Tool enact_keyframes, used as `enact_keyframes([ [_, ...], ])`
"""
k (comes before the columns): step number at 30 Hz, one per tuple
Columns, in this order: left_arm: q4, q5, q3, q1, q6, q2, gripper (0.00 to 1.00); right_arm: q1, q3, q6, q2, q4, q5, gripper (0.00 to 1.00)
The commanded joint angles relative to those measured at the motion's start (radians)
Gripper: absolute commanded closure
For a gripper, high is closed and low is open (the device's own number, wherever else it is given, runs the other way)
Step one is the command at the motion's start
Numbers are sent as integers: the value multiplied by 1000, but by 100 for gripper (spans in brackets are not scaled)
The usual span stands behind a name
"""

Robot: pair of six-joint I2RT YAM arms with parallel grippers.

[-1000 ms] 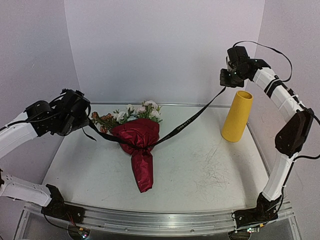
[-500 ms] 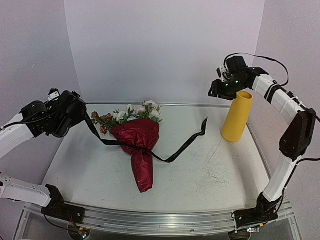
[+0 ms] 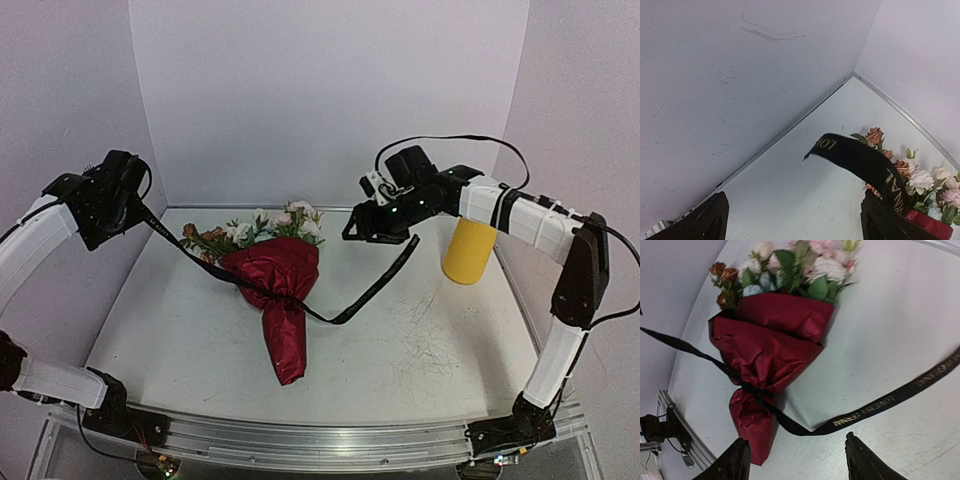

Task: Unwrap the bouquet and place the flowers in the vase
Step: Untie the ribbon from the wrapping paper.

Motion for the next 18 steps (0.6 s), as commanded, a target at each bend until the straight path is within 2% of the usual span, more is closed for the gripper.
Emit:
enact_keyframes([
  [1, 5, 93, 59, 130, 33, 12, 7, 82, -20, 67, 62, 43, -46, 34],
  [5, -16, 89, 58, 224, -37, -10, 7, 126, -14, 74, 83, 51, -47, 34],
  [7, -44, 60, 59, 257, -85, -33, 11, 139, -14, 74, 90, 52, -47, 34],
  [13, -54, -71, 81, 269, -135, -110, 16, 153, -17, 71, 108, 54, -55, 34],
  [16, -24, -10, 81, 269, -71, -111, 16, 161, -16, 69, 124, 59, -66, 34],
  [18, 59, 134, 41, 268, 8, -125, 14, 168, -17, 69, 139, 65, -78, 34],
])
